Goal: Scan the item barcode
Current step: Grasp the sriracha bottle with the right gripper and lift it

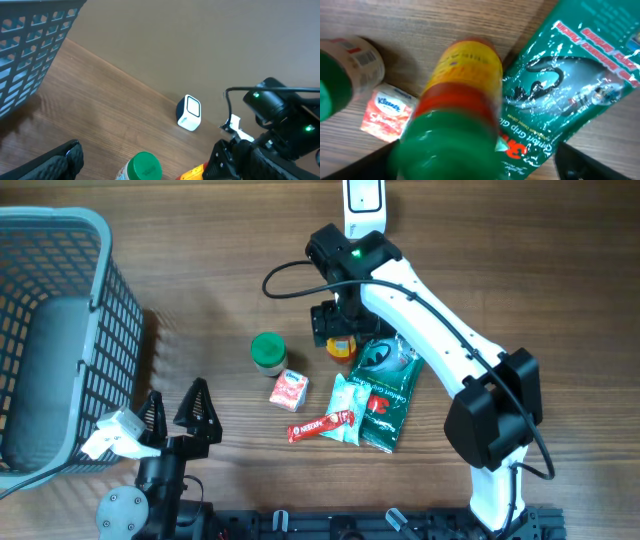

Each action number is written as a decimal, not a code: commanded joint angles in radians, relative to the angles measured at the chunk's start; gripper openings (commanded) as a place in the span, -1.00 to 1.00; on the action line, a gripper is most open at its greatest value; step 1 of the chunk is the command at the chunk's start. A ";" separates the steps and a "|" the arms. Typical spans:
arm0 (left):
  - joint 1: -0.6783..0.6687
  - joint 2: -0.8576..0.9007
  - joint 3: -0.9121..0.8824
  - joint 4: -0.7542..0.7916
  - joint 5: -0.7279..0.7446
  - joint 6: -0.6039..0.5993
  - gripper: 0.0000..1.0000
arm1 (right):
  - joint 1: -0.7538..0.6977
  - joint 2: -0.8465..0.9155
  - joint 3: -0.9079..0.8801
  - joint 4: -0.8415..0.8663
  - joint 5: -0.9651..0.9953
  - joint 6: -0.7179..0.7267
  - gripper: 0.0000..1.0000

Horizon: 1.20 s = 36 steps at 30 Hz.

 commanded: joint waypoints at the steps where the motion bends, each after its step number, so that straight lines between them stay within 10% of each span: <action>1: -0.005 -0.003 -0.011 0.002 0.015 0.008 1.00 | -0.003 0.012 0.081 -0.016 0.016 0.037 1.00; 16: -0.005 -0.003 -0.011 0.002 0.015 0.008 1.00 | -0.007 -0.028 0.186 -0.024 0.012 0.272 0.99; 36: -0.005 -0.003 -0.011 0.002 0.015 0.008 1.00 | -0.032 0.152 0.143 0.000 -0.010 0.006 0.82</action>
